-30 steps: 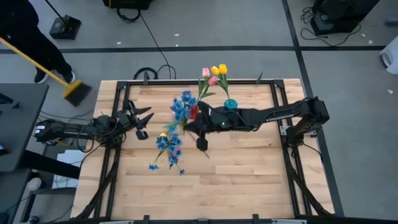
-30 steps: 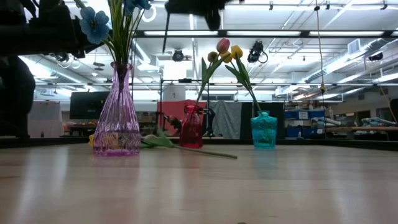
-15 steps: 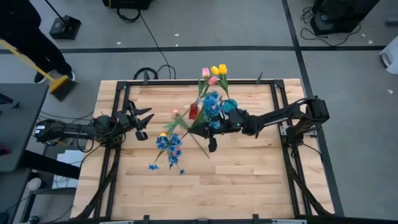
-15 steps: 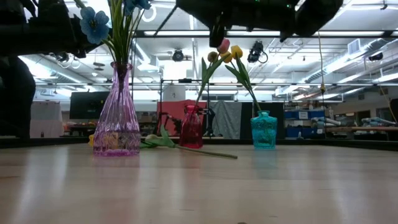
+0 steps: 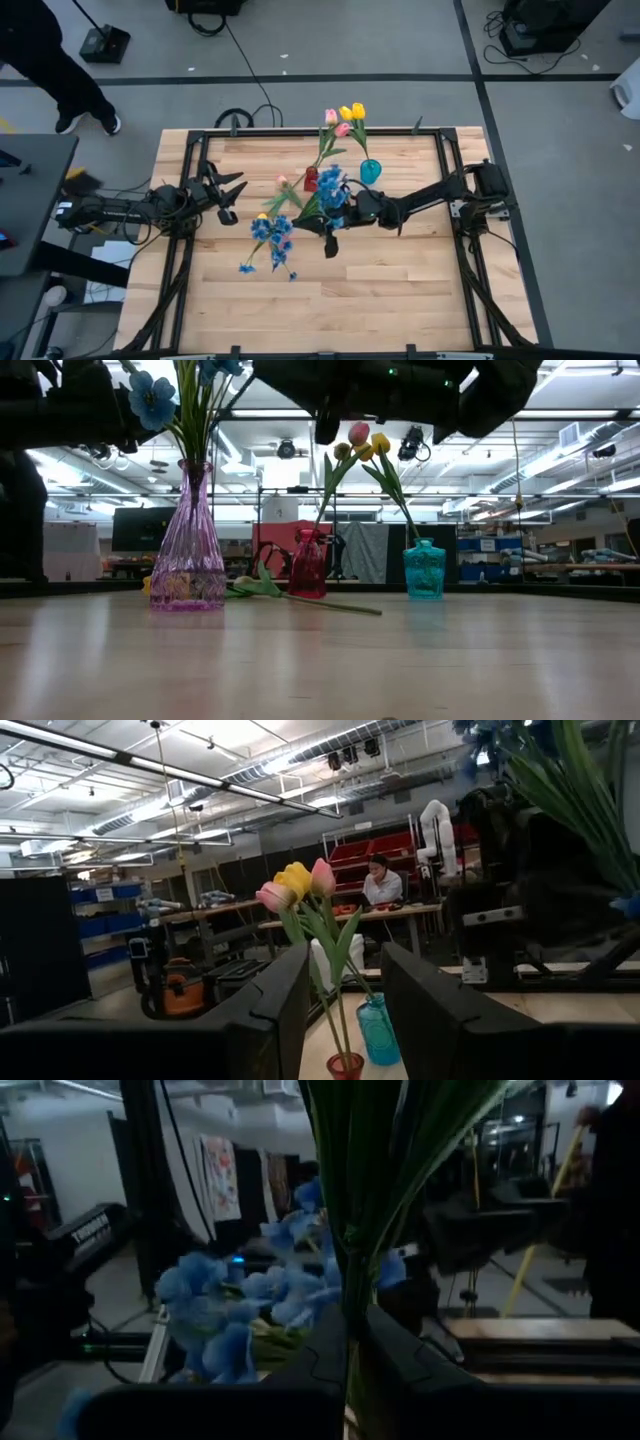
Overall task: Sort flowers into vase by color
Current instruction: Put the blue flowers into the pink vase
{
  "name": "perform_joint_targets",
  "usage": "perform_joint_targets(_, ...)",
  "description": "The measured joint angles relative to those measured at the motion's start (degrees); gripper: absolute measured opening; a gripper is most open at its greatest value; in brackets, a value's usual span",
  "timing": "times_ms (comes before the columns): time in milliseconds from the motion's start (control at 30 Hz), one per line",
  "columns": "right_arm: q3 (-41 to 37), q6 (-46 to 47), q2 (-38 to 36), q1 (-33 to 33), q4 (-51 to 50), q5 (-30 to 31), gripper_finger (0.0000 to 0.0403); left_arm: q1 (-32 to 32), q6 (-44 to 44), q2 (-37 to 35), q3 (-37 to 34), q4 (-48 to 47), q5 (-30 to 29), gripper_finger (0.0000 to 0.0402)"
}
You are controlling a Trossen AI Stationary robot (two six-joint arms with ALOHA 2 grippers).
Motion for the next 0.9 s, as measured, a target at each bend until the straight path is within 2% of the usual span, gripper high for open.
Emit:
perform_joint_targets(67, 0.0, -0.6, 0.7, -0.1, -0.3, 0.0, 0.0026, 0.0, -0.5, 0.0, 0.0, -1.4, 1.0, 0.0132)
perform_joint_targets(167, -0.1, -1.5, 0.5, -0.6, -1.1, -0.4, 0.0026, 0.2, -1.6, 0.1, 0.0, -4.1, 7.9, 0.0132)
perform_joint_targets(300, -0.2, -1.7, -0.6, -3.2, -1.3, -6.5, 0.0026, 0.3, -3.1, 2.4, 0.0, -4.7, 14.9, 0.0131)
perform_joint_targets(500, -2.6, 1.9, -1.1, -9.2, -0.5, -17.4, 0.0026, 0.3, -9.9, 8.3, 1.0, -8.9, 16.5, 0.0131)
perform_joint_targets(700, -3.0, 2.7, -1.1, -11.1, 2.8, -24.1, 0.0026, -0.7, -18.6, 10.7, 1.1, -13.7, 23.2, 0.0131)
perform_joint_targets(900, -3.0, 1.7, -1.1, -10.8, 3.0, -23.3, 0.0026, -2.8, -25.9, 11.0, 1.1, -13.3, 24.9, 0.0131)
